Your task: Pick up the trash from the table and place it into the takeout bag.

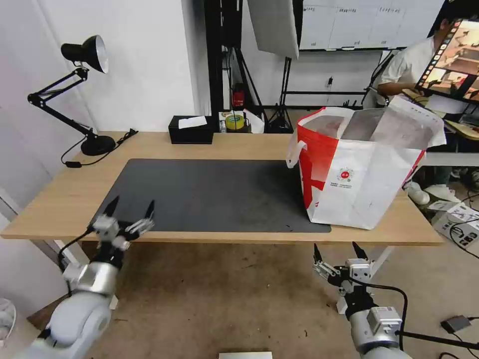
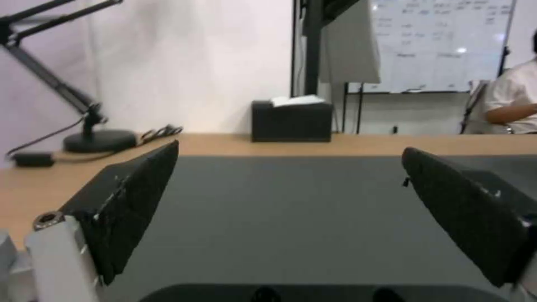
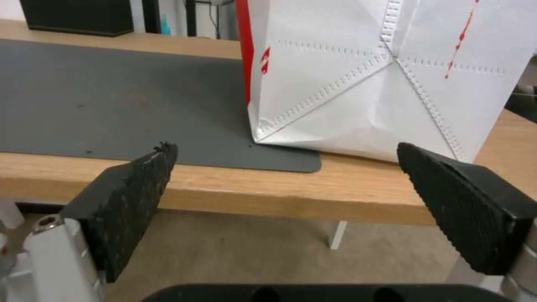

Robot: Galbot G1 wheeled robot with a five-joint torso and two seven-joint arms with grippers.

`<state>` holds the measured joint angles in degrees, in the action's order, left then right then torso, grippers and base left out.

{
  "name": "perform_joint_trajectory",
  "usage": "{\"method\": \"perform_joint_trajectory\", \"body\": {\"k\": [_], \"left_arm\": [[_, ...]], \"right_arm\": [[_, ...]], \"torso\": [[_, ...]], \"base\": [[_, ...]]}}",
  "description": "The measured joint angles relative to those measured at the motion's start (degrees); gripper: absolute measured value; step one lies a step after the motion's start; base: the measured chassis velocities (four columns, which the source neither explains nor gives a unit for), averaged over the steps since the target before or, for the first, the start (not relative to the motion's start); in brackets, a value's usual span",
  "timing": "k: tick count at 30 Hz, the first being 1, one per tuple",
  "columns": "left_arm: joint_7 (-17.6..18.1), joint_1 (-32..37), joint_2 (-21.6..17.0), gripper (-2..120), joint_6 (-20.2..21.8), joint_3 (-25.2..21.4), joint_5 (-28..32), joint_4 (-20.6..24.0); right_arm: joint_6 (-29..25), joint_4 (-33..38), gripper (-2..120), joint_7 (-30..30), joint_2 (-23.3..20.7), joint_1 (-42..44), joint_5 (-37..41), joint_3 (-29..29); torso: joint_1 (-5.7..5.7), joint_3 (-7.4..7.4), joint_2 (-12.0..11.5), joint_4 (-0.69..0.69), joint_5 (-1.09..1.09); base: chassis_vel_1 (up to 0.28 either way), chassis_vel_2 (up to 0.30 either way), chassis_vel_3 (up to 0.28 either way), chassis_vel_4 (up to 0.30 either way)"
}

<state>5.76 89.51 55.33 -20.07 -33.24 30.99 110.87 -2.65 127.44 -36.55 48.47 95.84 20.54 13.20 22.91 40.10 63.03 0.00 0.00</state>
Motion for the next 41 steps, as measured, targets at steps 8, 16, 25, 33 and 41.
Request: {"method": "perform_joint_trajectory", "body": {"k": [8, 16, 25, 33, 41], "left_arm": [[-0.3, 3.8, 3.4, 100, -0.1, -1.0, -1.1, 2.0], [-0.3, 3.8, 3.6, 100, 0.0, -1.0, -1.1, 2.2], [-0.3, 3.6, 3.5, 100, 0.1, -0.8, -1.0, 2.2], [-0.3, 3.4, 3.4, 100, 0.2, -0.7, -1.0, 2.2], [-0.3, 3.4, 3.4, 100, 0.2, -0.7, -0.9, 2.2]], "right_arm": [[0.0, 0.0, 100, 0.0, 0.0, 0.0, 0.0, 0.0], [0.0, 0.0, 100, 0.0, 0.0, 0.0, 0.0, 0.0], [0.0, 0.0, 100, 0.0, 0.0, 0.0, 0.0, 0.0], [0.0, 0.0, 100, 0.0, 0.0, 0.0, 0.0, 0.0], [0.0, 0.0, 100, 0.0, 0.0, 0.0, 0.0, 0.0]], "torso": [[0.00, 0.01, 0.0, 0.00, 0.00], [0.01, 0.01, 0.0, -0.01, 0.00], [0.01, 0.01, 0.0, -0.01, 0.00], [0.01, 0.01, 0.0, 0.00, 0.00], [0.01, 0.01, 0.0, 0.00, 0.00]], "base": [[0.000, 0.000, 0.000, 0.000], [0.000, 0.000, 0.000, 0.000], [0.000, 0.000, 0.000, 0.000], [0.000, 0.000, 0.000, 0.000], [0.000, 0.000, 0.000, 0.000]]}}
